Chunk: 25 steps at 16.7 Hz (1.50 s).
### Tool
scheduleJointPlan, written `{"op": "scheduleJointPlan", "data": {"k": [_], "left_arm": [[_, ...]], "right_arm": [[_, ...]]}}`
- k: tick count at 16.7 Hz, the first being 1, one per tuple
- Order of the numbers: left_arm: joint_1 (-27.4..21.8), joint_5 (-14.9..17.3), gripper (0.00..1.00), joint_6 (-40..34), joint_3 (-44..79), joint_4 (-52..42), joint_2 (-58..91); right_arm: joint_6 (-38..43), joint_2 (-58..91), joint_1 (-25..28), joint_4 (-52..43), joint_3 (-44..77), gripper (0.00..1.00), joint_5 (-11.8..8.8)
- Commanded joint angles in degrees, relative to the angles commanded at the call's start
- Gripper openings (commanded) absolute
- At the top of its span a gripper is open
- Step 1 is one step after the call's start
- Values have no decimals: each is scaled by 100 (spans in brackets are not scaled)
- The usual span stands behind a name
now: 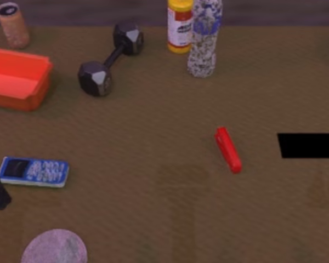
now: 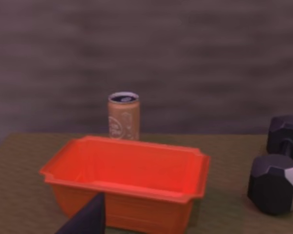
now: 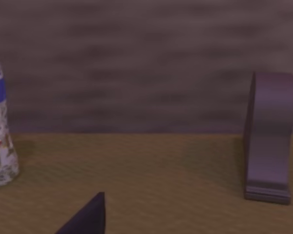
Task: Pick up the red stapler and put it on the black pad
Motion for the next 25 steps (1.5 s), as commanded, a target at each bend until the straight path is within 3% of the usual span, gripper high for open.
{"op": "scheduleJointPlan", "data": {"k": [5, 9, 25], "left_arm": [[0, 0, 100, 0, 0, 0, 0], [0, 0, 100, 0, 0, 0, 0], [0, 0, 100, 0, 0, 0, 0]], "right_arm": [[45, 350, 124, -262, 352, 100, -22], [189, 1666, 480, -1141, 1657, 100, -38], [914, 11224, 2472, -6518, 9702, 100, 27]]}}
